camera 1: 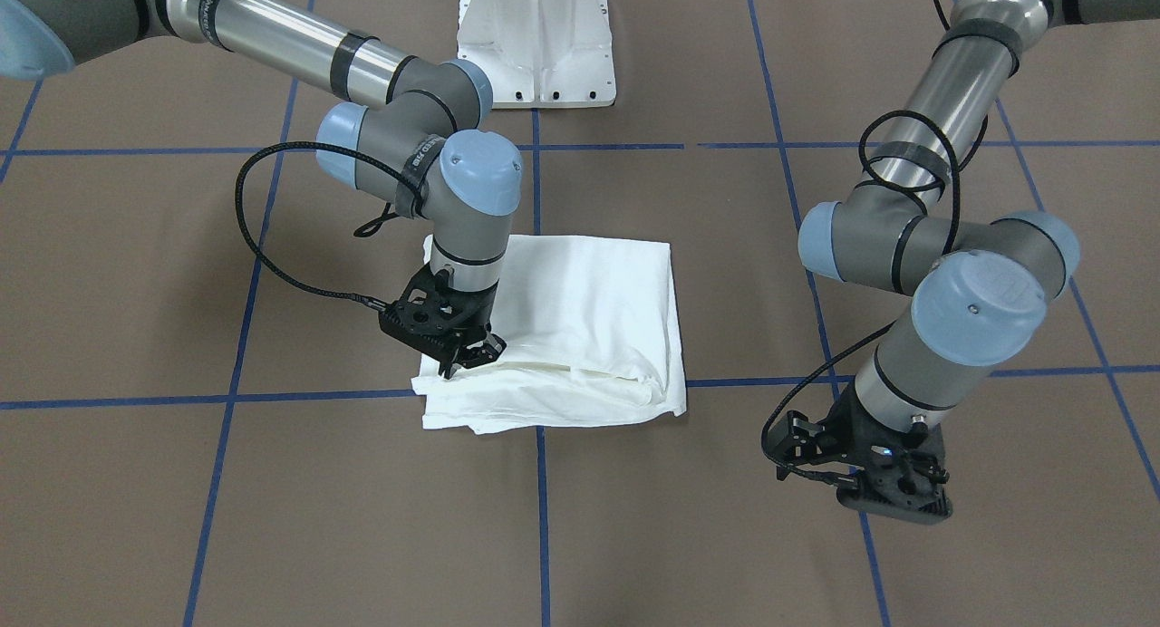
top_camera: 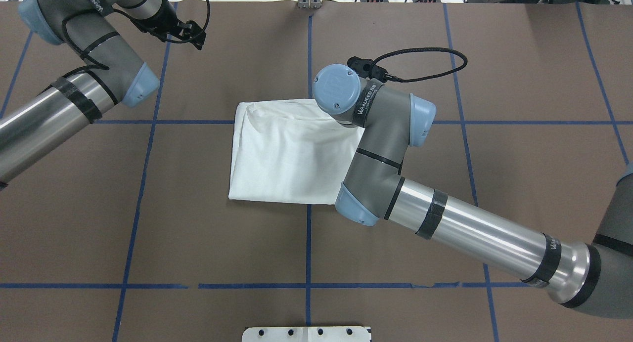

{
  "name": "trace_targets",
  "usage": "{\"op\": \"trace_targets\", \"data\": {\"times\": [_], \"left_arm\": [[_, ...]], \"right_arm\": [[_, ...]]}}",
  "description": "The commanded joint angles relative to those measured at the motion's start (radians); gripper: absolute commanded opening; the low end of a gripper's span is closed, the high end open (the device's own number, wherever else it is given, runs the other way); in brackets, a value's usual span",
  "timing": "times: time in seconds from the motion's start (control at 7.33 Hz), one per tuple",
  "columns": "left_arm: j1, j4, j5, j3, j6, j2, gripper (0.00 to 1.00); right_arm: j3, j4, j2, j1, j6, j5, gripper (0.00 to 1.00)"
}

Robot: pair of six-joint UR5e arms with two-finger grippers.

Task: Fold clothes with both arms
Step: 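Press and smooth the folded shirt's top with the right gripper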

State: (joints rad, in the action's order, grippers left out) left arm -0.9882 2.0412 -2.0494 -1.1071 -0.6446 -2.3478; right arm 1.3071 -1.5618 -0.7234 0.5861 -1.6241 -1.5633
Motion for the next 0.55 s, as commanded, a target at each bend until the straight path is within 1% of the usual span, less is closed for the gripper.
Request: {"op": "trace_targets", "data": {"times": [0.0,0.14,0.27,0.41], "left_arm": [[0.002,0.034,0.0,-0.006,-0.004,0.024,1.0],[0.002,0.046,0.0,-0.007,-0.004,0.031,1.0],[0.002,0.048,0.0,-0.007,-0.004,0.033,1.0],[0.002,0.048,0.0,-0.008,-0.003,0.036,1.0]], "right_arm": [[-0.058,0.006,0.016,0.027,0.049,0.028,0.0],[-0.107,0.017,0.045,0.028,0.109,0.037,0.99],[-0.118,0.023,0.08,0.044,0.131,0.029,1.0],[-0.12,0.023,0.108,0.067,0.138,-0.027,1.0]]}}
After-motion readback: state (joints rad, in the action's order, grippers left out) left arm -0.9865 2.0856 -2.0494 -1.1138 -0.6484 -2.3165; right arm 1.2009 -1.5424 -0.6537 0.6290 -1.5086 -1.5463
